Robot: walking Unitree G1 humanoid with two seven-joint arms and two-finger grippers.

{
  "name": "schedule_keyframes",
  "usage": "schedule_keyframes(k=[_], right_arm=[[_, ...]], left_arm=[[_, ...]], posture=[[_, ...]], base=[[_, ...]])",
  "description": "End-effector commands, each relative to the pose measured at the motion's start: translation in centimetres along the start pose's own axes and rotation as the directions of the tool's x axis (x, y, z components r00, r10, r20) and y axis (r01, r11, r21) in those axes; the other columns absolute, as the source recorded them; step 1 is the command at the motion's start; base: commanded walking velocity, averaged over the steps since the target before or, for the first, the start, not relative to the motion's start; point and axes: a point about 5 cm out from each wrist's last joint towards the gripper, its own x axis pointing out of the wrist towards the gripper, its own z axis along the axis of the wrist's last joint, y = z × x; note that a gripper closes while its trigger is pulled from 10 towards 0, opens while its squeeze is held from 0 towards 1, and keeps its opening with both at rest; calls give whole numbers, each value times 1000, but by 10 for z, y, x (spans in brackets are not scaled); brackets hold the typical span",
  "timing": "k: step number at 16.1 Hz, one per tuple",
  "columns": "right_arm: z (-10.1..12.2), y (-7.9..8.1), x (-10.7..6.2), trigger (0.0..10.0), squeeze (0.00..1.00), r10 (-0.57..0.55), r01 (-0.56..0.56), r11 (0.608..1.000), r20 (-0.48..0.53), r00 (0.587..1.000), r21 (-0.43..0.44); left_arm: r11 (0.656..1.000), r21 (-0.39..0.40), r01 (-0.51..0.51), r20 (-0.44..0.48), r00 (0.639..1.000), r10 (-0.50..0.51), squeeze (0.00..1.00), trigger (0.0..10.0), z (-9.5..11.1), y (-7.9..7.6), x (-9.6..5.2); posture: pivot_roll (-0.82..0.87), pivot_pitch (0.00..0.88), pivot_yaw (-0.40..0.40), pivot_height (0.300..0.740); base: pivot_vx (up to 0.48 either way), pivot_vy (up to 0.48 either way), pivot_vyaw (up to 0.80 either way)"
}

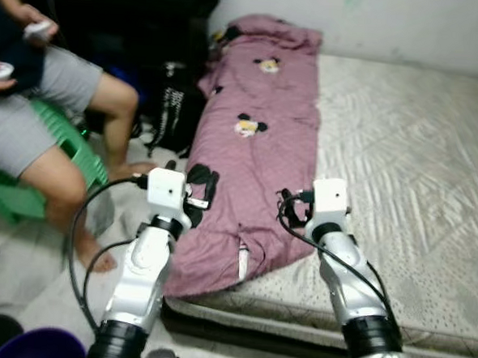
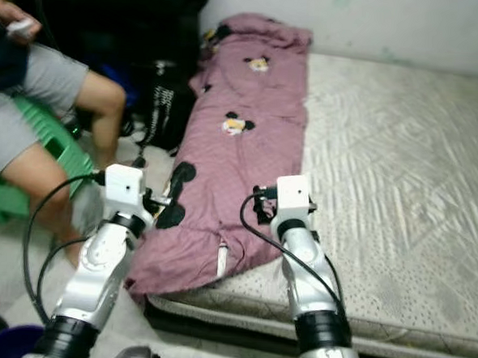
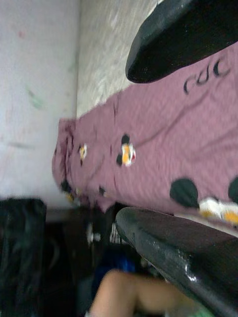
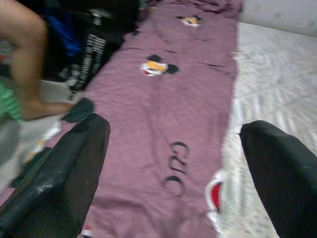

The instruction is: Clean up the room

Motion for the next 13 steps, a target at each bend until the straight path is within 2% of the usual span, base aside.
schedule_keyframes(k=[1,5,6,7,8,9,11,13], right_arm=[[2,3,0,10000,0,9,-9,1000,5,1000,4],[1,1,-1,10000,0,-11,11,999,3,1000,30],[1,-1,-1,10000,0,-26,26,999,9,1000,45],[2,-2,-2,10000,0,-35,34,997,13,999,64],[2,-2,-2,10000,0,-35,34,997,16,999,62],[2,-2,-2,10000,0,-34,33,998,16,999,59],[3,-1,-2,10000,0,-34,32,997,26,999,63],[4,-3,-3,10000,0,-49,47,996,36,998,72]], left_arm=[[1000,-1,-4,-8,1000,4,0,10000,-1,3,-1],[998,10,-55,-19,998,56,0,10000,-3,9,-3],[993,46,-107,-15,994,108,0,10000,-3,19,-4],[974,161,-157,-32,986,164,0,10000,-3,25,-5],[950,235,-205,-35,975,219,0,10000,-3,29,-6],[956,219,-194,-39,977,207,0,10000,-4,28,-7],[996,75,-56,-26,998,59,0,10000,-4,24,-11],[991,100,-94,-55,994,100,0,10000,-7,25,-12]], posture=[[66,0,-15,740],[71,0,-14,740],[72,0,-14,740],[74,0,-14,740],[76,0,-13,740],[77,0,-13,740],[79,0,-8,740],[79,0,-3,740]], base=[[0,0,0],[0,0,0],[0,0,0],[0,0,-800],[0,0,-800],[0,0,-800],[0,0,-328],[0,0,0]])
